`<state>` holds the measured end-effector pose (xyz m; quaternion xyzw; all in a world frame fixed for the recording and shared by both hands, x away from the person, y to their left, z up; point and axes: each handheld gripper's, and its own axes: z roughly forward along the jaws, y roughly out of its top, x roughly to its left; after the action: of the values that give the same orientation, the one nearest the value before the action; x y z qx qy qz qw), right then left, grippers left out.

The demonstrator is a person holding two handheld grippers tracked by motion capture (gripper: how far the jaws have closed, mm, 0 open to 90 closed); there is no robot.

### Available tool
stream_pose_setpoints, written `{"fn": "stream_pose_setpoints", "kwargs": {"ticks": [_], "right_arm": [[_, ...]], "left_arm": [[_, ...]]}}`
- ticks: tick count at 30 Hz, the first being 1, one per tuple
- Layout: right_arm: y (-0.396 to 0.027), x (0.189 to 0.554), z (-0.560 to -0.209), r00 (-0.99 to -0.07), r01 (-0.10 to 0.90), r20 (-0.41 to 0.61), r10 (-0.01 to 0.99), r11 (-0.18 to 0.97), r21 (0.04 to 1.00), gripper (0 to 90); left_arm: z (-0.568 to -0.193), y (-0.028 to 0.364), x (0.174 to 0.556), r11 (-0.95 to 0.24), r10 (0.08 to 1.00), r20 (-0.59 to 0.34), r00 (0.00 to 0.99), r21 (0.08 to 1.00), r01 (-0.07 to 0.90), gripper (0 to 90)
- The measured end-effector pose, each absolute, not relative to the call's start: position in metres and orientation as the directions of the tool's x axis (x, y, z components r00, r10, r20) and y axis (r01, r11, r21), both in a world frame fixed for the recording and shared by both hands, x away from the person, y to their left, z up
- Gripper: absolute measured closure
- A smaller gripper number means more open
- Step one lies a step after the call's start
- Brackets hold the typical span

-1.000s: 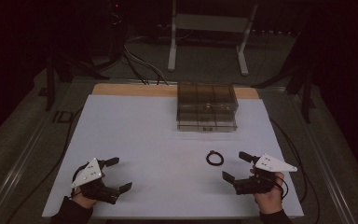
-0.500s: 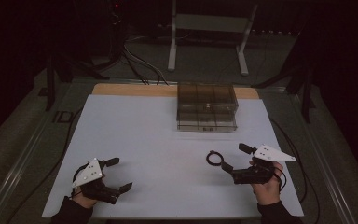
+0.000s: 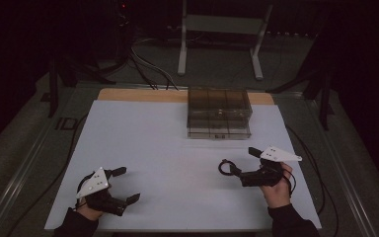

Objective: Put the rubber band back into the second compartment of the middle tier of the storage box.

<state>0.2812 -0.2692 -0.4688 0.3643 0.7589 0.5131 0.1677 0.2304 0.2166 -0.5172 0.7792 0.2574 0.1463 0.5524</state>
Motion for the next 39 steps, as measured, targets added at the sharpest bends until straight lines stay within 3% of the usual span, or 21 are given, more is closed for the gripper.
{"fn": "stream_pose_setpoints", "kwargs": {"ticks": [21,29,37,39], "right_arm": [[-0.263,0.299,-0.492,-0.674,0.443,0.152,0.723,0.230,0.867,0.0],[-0.258,0.302,-0.499,-0.673,0.432,0.103,0.732,0.276,0.858,0.0],[-0.258,0.307,-0.506,-0.620,0.518,0.131,0.773,0.278,0.809,0.0],[-0.258,0.308,-0.506,-0.610,0.523,0.128,0.782,0.276,0.807,3.7]], "left_arm": [[-0.517,0.217,0.230,-0.257,0.563,-0.057,0.825,0.936,0.239,0.3],[-0.517,0.217,0.230,-0.260,0.558,-0.055,0.828,0.936,0.237,0.3],[-0.517,0.217,0.230,-0.256,0.558,-0.057,0.828,0.937,0.237,0.3],[-0.517,0.217,0.230,-0.258,0.557,-0.056,0.829,0.937,0.237,0.3]]}}
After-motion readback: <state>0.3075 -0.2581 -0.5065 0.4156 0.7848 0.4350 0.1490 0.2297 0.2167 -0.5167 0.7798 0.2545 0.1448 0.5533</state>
